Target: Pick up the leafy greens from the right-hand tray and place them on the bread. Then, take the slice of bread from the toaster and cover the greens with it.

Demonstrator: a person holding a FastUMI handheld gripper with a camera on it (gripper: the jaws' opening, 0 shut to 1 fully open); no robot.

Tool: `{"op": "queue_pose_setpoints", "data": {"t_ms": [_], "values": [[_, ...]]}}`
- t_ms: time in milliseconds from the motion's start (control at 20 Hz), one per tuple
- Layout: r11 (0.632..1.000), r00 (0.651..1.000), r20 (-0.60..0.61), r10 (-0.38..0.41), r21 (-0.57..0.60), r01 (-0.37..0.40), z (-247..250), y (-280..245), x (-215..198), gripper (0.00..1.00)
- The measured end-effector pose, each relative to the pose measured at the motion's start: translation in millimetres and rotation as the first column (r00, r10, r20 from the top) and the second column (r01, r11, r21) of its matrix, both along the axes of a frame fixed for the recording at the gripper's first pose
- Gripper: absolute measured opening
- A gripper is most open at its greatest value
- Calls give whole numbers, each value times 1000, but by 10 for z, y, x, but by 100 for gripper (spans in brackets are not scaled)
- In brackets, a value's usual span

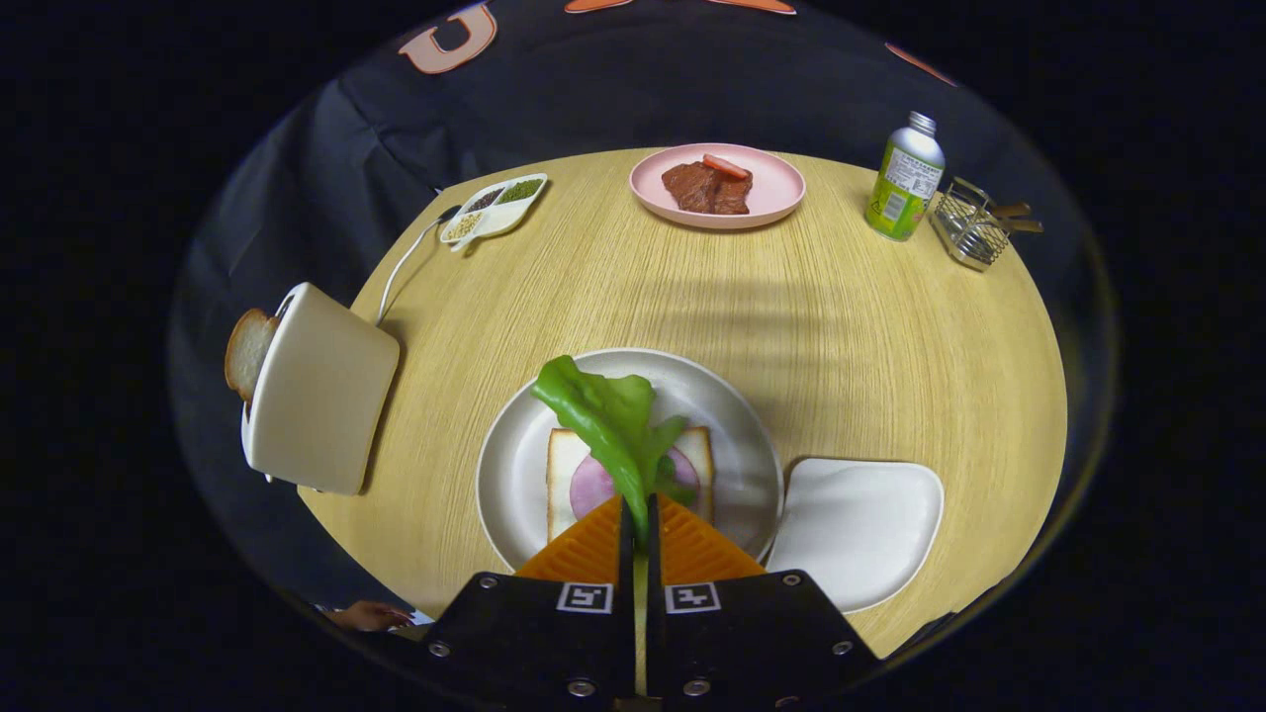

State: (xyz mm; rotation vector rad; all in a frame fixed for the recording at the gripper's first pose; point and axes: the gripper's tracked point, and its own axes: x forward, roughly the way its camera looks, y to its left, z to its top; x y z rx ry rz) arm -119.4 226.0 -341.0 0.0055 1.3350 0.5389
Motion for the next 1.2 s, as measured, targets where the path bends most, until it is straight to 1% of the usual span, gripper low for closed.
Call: {"op": "queue_pose_setpoints", "data": {"t_ms": [50, 100, 250, 300, 350, 400, 450, 500, 650, 800, 900, 1000, 1150, 1200], "values": [[1000, 1000, -7, 4, 1, -4, -10, 27, -14, 6], [1000, 1000, -18, 9, 6, -8, -17, 59, -47, 11], [999, 999, -33, 22, 28, -21, -3, 146, -101, 18], [999, 999, -32, 23, 30, -22, -10, 180, -107, 25], [999, 999, -25, 24, 28, -23, -19, 192, -97, 30], [999, 1000, -19, 24, 23, -23, -34, 190, -94, 42], [1000, 1000, -9, 21, 15, -21, -49, 192, -66, 47], [1000, 1000, -4, 21, 8, -21, -63, 193, -56, 56], [1000, 1000, 18, 17, -18, -16, -104, 188, -16, 63], [1000, 999, 41, 24, -16, -24, -80, 233, -8, 70], [1000, 998, 63, 6, -12, -5, -10, 221, 49, 75], [1000, 996, 89, -17, -2, 17, 133, 225, 94, 78], [998, 990, 132, -44, 43, 38, 517, 310, 200, 83], [998, 988, 147, -47, 59, 39, 668, 370, 234, 86]]}}
